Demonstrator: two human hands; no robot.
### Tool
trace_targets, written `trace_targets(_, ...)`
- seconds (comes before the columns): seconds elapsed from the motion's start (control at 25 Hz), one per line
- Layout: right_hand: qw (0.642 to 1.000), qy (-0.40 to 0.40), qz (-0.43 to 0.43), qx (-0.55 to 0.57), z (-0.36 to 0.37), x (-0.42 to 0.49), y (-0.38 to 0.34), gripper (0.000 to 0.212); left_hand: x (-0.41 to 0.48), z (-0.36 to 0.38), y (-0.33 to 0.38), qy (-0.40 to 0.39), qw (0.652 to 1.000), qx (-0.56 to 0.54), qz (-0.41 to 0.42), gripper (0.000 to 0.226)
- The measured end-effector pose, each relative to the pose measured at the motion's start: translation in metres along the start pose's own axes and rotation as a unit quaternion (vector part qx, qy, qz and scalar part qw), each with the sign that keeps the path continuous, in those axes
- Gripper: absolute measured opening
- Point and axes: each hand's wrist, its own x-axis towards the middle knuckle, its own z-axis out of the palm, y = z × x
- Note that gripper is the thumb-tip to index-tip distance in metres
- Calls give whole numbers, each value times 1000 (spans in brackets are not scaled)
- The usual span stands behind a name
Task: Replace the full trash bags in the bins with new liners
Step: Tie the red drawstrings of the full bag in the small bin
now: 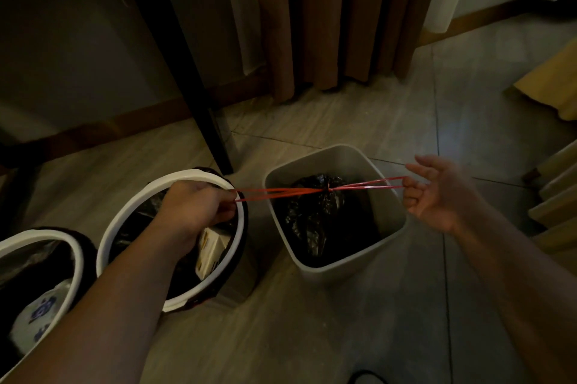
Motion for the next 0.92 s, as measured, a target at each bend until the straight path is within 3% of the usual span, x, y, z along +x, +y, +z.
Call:
trace_targets(0.16, 1000, 4, 8, 13, -2, 0, 5, 44, 5, -12, -7, 23, 997, 66, -16, 4)
trace_targets(0.28, 1000, 11, -6, -1, 6, -6, 2, 28, 1, -13, -4, 29, 997, 67, 2, 6)
trace_targets(0.36, 997, 9, -49, -51, 25, -17, -8, 10, -9, -4, 10, 17, 999, 32, 39, 13)
trace_targets(0.44, 985, -9, -136, -103, 51, -35, -23, 7, -24, 12, 35, -30, 996, -9, 86, 26)
trace_targets(0.52, 955, -62, -244, -157, 80, -60, -36, 4, -42, 33, 65, -106, 986, -11, 132, 24)
trace_targets(0.56, 936, -88, -285, -187, 92, -73, -38, 12, -52, 44, 79, -145, 979, -6, 144, 23)
trace_targets(0.68, 903, -160, -322, -235, 119, -106, -34, 25, -78, 69, 108, -223, 966, 2, 132, 37)
trace_targets(0.76, 882, -201, -335, -263, 128, -120, -27, 28, -86, 75, 118, -259, 959, 8, 112, 62)
trace_targets(0.92, 777, -111, -457, -417, 127, -128, -19, 35, -93, 74, 122, -333, 935, -39, 115, 90)
